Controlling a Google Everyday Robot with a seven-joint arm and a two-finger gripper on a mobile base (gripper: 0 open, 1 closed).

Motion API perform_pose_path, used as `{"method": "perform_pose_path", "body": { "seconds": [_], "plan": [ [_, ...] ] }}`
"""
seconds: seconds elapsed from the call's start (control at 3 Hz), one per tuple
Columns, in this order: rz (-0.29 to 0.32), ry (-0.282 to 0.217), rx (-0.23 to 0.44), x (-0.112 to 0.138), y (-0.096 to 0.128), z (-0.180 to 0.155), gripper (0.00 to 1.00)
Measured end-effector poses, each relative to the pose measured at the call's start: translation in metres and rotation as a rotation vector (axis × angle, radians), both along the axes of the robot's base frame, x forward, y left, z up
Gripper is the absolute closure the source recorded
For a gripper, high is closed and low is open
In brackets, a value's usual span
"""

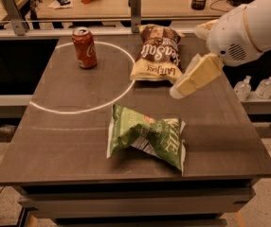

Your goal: Pick coke can

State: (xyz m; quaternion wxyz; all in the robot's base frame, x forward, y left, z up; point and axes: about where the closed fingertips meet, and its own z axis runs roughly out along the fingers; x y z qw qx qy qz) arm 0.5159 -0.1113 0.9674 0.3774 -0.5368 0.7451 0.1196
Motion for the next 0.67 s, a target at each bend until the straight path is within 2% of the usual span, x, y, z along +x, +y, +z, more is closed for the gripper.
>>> {"method": "perform_pose_path", "body": {
  "seconds": [0.33,0.67],
  "plan": [
    [-0.047,-0.086,0.062,0.021,0.018,-0.003,0.00],
    [-0.117,-0.100,0.139,0.042,0.027,0.000,0.00]
  ]
}}
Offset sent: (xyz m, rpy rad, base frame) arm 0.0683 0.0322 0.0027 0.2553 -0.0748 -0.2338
